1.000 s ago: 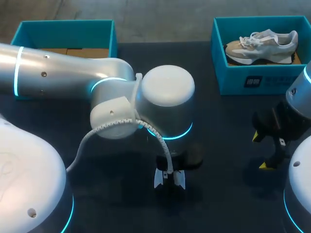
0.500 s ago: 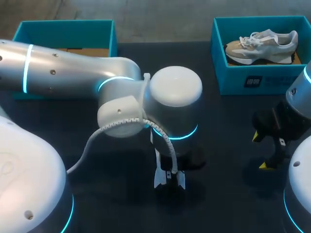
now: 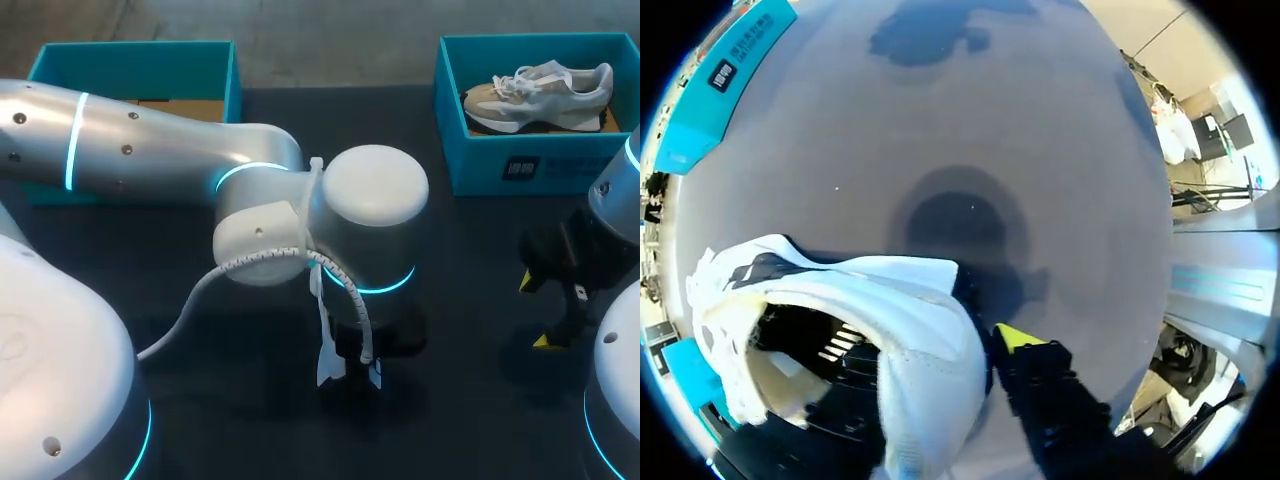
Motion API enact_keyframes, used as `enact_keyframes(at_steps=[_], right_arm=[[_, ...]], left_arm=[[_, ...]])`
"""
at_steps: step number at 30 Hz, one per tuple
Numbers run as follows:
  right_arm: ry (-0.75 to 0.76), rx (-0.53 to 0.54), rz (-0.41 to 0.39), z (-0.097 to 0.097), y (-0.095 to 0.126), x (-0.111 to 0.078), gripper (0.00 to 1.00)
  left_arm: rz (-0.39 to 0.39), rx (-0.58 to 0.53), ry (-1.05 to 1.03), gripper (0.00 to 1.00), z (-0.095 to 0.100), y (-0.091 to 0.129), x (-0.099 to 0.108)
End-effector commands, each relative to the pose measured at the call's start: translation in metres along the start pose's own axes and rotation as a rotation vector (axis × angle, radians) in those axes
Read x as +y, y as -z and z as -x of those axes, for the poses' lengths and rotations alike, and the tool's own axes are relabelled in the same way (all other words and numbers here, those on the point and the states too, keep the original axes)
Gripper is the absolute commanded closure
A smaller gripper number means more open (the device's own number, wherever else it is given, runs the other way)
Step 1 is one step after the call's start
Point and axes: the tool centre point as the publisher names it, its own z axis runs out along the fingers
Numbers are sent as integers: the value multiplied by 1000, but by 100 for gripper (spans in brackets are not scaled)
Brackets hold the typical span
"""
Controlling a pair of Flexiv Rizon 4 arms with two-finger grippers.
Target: Take the shoe out of the shoebox, open the shoe tongue, remove and reinsert the insole, then place the shoe into the shoebox
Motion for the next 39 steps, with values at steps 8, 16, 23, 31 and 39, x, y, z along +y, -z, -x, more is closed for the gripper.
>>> enact_keyframes(at_steps=[8, 16, 23, 31, 39], right_arm=[[0, -2, -1, -1, 0, 0, 0], [0, -2, -1, -1, 0, 0, 0], [0, -2, -1, -1, 0, 0, 0], [0, -2, -1, -1, 0, 0, 0], [0, -2, -1, -1, 0, 0, 0]], left_arm=[[0, -11, 12, 100, 4, 5, 4], [-8, -28, 26, 100, 16, 29, 10], [-2, 37, 13, 100, 34, 58, 17], [-5, 42, 15, 100, 67, 109, 32], [-42, 49, -5, 100, 110, 173, 54]])
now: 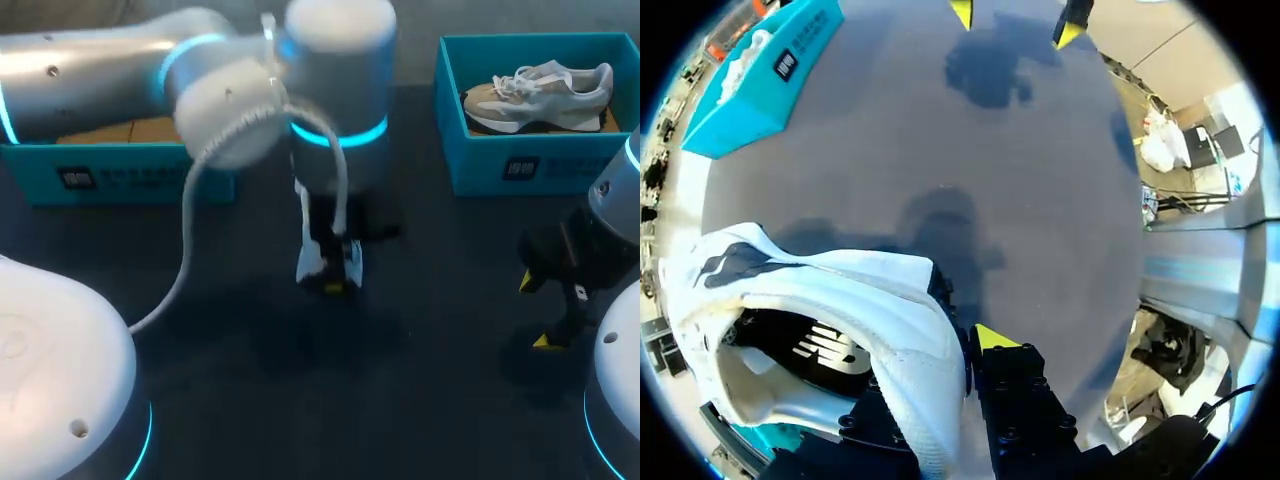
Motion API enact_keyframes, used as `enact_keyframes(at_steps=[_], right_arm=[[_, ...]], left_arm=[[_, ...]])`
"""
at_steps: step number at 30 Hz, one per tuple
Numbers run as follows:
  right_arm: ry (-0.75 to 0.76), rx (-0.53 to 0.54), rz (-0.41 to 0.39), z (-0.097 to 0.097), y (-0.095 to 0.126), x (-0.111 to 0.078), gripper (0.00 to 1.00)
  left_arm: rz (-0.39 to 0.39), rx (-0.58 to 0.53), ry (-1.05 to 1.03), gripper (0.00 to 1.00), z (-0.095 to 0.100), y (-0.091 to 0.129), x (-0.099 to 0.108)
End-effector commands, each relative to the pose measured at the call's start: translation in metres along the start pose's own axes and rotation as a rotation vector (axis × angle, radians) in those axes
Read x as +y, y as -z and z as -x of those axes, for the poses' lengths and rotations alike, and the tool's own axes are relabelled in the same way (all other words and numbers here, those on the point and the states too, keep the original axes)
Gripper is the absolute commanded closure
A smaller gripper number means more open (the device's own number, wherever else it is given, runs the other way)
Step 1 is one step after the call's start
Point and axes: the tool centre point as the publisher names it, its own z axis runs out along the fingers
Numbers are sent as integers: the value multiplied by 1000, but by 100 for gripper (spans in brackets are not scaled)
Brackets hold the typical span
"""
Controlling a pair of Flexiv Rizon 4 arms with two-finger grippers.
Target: Take the shoe out of the shoebox, open the shoe tongue, remove and reinsert the insole, then place the shoe into the shoebox
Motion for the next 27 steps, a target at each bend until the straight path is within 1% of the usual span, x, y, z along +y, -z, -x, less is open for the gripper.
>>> enact_keyframes(at_steps=[1, 6, 10, 14, 17, 19, 21, 23, 27], right_arm=[[0, -2, -1, -1, 0, 0, 0], [0, -2, -1, -1, 0, 0, 0], [0, -2, -1, -1, 0, 0, 0], [0, -2, -1, -1, 0, 0, 0], [0, -2, -1, -1, 0, 0, 0], [0, -2, -1, -1, 0, 0, 0], [0, -2, -1, -1, 0, 0, 0], [0, -2, -1, -1, 0, 0, 0], [0, -2, -1, -1, 0, 0, 0]], left_arm=[[-33, 9, -15, 100, 21, 65, 27], [-55, 29, -43, 100, 46, 101, 41], [-42, 23, -67, 100, 63, 122, 51], [-34, 30, -85, 100, 89, 144, 66], [-11, 28, -92, 100, 108, 154, 77], [-10, 28, -91, 100, 121, 161, 85], [1, 25, -92, 100, 131, 164, 94], [2, 28, -92, 100, 145, 170, 107], [20, 39, -66, 100, 172, 174, 131]])
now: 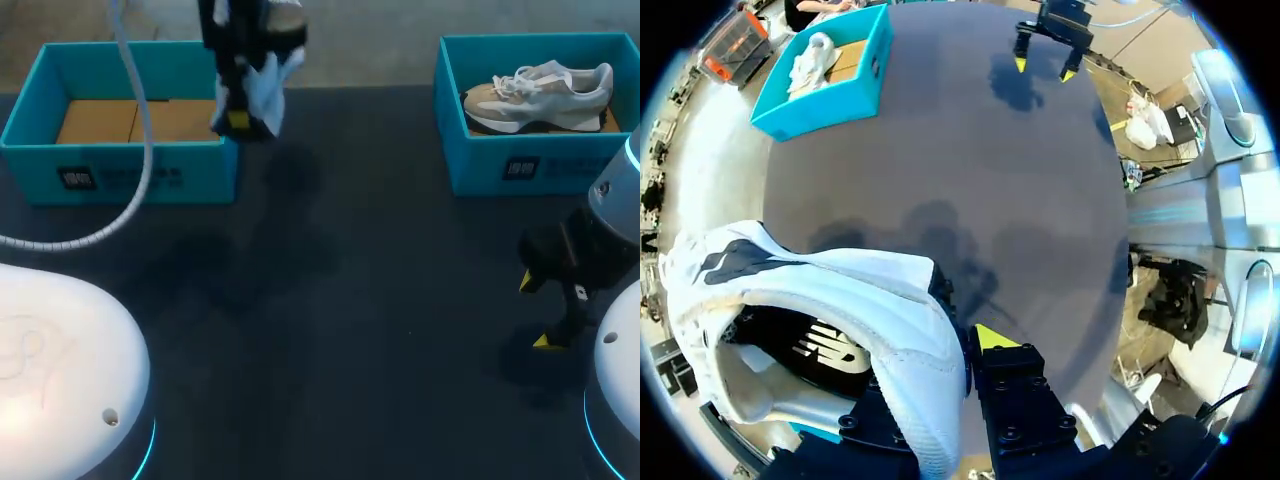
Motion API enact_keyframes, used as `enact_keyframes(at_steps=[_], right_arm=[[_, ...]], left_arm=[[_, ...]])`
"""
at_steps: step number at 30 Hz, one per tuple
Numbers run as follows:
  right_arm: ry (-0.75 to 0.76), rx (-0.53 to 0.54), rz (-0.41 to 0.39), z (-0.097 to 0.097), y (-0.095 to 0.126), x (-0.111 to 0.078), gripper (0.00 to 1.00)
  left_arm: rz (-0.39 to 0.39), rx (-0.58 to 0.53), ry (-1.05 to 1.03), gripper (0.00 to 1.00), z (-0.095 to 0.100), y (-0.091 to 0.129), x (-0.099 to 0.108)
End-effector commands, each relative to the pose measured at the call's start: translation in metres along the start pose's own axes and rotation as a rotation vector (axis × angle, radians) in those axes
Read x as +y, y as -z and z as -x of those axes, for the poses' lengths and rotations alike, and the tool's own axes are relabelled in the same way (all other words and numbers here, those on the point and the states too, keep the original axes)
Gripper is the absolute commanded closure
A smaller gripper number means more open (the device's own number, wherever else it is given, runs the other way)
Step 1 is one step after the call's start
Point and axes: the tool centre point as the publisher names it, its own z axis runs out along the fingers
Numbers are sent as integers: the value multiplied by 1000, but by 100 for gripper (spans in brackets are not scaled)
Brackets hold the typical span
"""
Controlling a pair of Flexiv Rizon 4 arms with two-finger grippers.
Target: Take the shoe out of the shoebox, open the shoe tongue, remove and reinsert the insole, then place the shoe into the shoebox
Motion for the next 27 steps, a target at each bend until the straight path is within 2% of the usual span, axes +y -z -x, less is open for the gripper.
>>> enact_keyframes(at_steps=[1, 5, 7, 27], right_arm=[[0, -2, -1, -1, 0, 0, 0], [0, -2, -1, -1, 0, 0, 0], [0, -2, -1, -1, 0, 0, 0], [0, -2, -1, -1, 0, 0, 0]], left_arm=[[-3, 37, 25, 100, 29, 13, 29], [4, 76, 61, 100, 51, 13, 55], [22, 61, 132, 100, 59, 12, 66], [22, 61, 132, 100, 59, 12, 66]])
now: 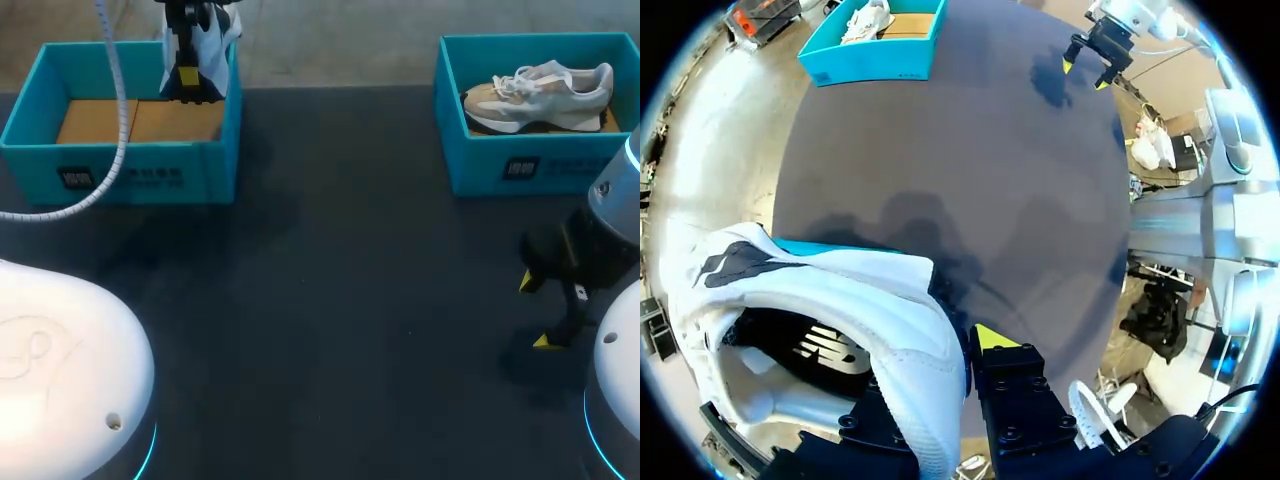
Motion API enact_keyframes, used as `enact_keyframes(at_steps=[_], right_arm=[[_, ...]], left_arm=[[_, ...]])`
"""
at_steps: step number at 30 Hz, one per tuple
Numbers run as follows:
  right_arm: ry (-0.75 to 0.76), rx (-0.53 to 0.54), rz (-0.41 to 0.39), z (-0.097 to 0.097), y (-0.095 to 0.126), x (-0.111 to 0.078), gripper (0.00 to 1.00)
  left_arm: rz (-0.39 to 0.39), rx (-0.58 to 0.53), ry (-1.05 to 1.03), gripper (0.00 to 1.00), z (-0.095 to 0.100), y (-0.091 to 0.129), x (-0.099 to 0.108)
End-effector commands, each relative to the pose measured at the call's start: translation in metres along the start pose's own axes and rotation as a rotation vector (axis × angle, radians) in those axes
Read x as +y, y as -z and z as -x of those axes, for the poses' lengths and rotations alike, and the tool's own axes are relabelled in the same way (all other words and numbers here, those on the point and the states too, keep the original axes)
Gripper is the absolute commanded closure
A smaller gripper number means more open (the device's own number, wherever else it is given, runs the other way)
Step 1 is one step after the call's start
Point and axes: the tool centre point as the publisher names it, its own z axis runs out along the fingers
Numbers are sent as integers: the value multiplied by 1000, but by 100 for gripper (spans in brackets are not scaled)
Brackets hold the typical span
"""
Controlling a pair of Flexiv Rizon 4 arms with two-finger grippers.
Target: Take the shoe out of the shoebox, open the shoe tongue, remove and reinsert the insole, then place the shoe into the shoebox
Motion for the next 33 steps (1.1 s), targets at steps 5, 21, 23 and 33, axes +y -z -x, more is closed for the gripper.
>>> enact_keyframes(at_steps=[5, 21, 23, 33], right_arm=[[0, -2, -1, -1, 0, 0, 0], [0, -2, -1, -1, 0, 0, 0], [0, -2, -1, -1, 0, 0, 0], [0, -2, -1, -1, 0, 0, 0]], left_arm=[[14, -37, 51, 100, 25, 4, 24], [-5, -69, 30, 100, 137, -8, 130], [-9, -67, 67, 100, 148, -13, 140], [-39, -57, 63, 100, 177, -33, 173]])
